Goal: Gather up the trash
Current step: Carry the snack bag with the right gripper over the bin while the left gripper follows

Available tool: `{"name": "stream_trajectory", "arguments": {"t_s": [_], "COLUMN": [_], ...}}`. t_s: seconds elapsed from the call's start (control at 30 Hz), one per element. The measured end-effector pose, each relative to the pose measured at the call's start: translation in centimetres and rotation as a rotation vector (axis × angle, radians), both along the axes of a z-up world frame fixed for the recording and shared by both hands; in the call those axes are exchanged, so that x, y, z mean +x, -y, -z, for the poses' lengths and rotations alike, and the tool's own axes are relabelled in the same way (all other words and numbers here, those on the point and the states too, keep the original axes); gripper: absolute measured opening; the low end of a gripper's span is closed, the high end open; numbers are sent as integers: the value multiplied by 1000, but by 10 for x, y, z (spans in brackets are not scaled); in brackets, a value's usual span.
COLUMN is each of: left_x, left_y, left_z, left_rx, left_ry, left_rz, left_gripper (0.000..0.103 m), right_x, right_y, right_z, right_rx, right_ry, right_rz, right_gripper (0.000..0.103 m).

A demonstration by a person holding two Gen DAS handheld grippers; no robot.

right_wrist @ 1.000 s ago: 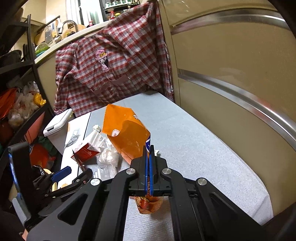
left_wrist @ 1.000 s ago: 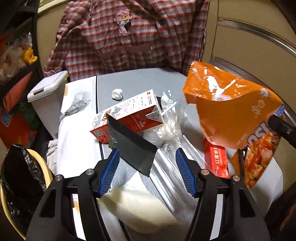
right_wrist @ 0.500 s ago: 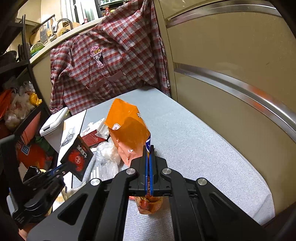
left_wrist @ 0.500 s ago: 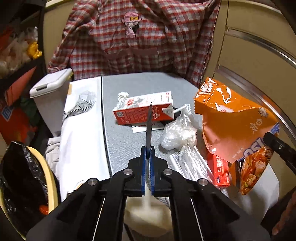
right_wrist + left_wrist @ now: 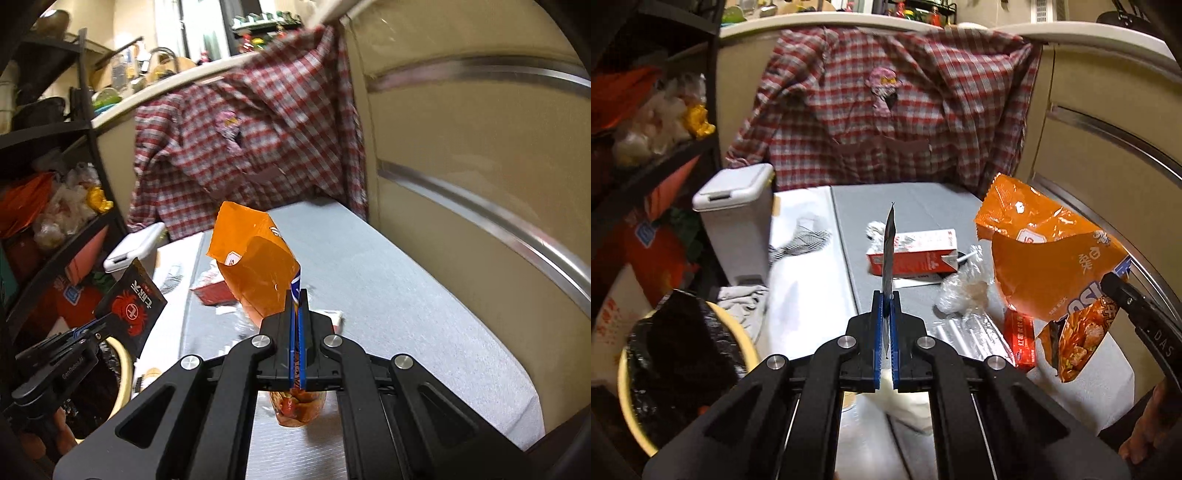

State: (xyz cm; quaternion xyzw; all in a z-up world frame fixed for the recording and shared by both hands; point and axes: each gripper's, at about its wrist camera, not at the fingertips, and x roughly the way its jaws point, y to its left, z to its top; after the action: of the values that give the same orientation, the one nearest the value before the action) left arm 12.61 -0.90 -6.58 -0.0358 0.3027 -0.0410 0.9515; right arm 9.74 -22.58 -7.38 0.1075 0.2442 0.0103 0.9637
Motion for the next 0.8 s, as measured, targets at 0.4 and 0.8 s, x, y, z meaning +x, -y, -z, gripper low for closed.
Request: {"name": "stream_trajectory", "arguments": {"t_s": [0.4,0.8], "left_x": [-55,-100], "left_y": [-70,-152], "left_z": [-41,-56], "left_rx": [34,46], "left_ry": [52,50], "left_rz": [-147,-321], "left_gripper": [4,4], "right_x": [-23,-35], "right_y": [-62,-154], "right_z": [-39,-48], "right_rx": [19,4], "right_ry": [69,57], "right_rz": [-181,-396], "right_gripper": [1,1]}}
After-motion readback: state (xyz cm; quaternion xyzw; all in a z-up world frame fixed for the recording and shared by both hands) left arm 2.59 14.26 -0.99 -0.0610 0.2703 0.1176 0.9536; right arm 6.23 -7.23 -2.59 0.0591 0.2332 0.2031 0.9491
